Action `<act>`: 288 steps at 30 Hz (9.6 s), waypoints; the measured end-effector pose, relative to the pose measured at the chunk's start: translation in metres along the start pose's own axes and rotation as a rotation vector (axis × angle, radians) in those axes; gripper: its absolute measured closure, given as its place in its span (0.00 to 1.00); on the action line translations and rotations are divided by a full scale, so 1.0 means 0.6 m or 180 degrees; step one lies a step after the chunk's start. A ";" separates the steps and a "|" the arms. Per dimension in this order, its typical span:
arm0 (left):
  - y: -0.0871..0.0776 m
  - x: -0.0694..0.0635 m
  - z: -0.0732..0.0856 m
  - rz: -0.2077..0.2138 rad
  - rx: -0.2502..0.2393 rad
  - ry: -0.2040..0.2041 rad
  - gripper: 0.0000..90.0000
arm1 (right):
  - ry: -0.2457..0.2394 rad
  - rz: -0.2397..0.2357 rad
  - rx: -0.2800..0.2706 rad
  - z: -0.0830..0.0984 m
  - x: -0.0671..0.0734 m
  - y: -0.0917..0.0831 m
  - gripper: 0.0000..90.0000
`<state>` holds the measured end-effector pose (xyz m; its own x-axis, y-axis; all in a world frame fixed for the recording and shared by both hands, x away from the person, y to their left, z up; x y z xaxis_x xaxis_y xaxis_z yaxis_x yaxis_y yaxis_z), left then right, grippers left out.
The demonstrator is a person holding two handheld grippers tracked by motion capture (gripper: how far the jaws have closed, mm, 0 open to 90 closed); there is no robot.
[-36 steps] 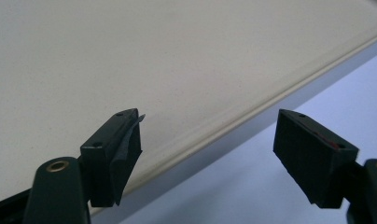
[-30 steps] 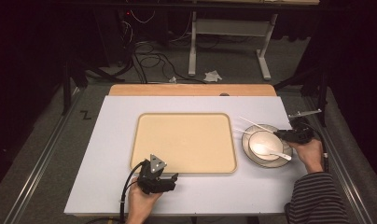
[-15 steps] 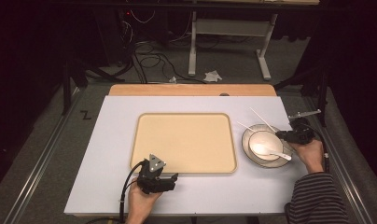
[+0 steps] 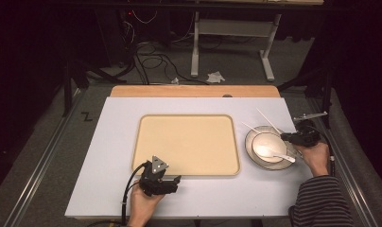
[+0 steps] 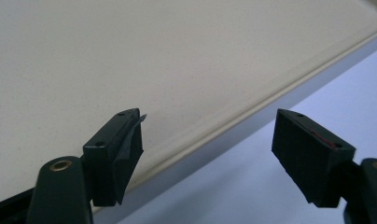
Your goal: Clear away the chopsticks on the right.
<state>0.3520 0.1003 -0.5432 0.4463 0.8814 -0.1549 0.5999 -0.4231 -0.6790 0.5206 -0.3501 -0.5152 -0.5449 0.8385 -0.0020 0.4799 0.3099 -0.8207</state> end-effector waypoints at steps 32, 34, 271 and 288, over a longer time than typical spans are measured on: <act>0.020 -0.017 -0.024 0.0154 0.0033 0.0151 0.32 | 0.0132 -0.0031 -0.0341 0.012 0.022 -0.068 0.95; 0.023 -0.019 -0.029 0.0173 0.0023 0.0163 0.32 | 0.0134 -0.0041 -0.0379 0.015 0.026 -0.076 0.95; 0.030 -0.006 -0.042 -0.0072 0.0064 0.0284 0.32 | -0.0655 -0.0615 -0.0396 -0.066 0.331 -0.019 0.62; 0.028 -0.008 -0.036 -0.0076 0.0093 0.0302 0.33 | -0.0441 -0.0575 -0.0675 -0.077 0.290 -0.059 0.67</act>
<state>0.3742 0.0848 -0.5382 0.4939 0.8667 -0.0705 0.5922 -0.3947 -0.7026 0.4405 -0.1944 -0.4603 -0.7160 0.6967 0.0431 0.4916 0.5472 -0.6774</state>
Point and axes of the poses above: each handheld gripper's, and its own axes: y roughly forward along the jaws, z roughly out of its underside, x roughly to its left, the point moved 6 cm from there along y, roughly forward along the jaws, and after that the axes turned 5 degrees about -y, right-handed, at the moved point
